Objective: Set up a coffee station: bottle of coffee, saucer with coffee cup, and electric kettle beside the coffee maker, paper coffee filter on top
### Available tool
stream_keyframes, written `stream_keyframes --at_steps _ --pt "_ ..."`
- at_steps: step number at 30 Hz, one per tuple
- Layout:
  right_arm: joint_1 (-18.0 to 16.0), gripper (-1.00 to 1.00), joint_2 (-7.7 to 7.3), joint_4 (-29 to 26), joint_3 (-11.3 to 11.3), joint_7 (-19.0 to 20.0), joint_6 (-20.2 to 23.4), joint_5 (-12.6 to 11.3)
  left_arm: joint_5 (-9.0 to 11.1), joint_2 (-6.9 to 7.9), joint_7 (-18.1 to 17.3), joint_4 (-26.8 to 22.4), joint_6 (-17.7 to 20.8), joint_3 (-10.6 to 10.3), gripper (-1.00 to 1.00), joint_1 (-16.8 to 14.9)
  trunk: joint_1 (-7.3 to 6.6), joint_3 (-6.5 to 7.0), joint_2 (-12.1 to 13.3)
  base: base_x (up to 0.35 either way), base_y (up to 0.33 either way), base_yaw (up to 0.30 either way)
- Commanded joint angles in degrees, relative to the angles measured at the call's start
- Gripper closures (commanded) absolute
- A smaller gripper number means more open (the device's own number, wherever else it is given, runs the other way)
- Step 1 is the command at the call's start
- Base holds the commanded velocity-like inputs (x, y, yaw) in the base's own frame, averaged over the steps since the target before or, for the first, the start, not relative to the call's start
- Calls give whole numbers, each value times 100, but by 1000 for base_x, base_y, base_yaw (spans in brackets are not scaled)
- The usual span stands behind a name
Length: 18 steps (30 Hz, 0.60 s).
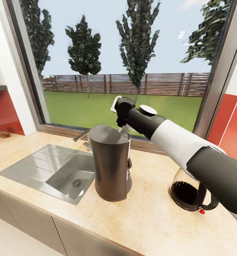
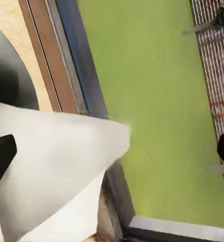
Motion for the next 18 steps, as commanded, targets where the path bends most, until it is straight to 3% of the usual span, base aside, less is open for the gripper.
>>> stream_keyframes --at_steps 1,18 --pt "-5 -100 0 -3 12 53 10 60 47 -1 5 -8 -1 8 -100 3 2 -4 -6 0 0 0" --pt "-5 -100 0 -3 11 53 11 60 47 -5 5 -8 -1 8 -100 3 2 -4 -6 0 0 0"
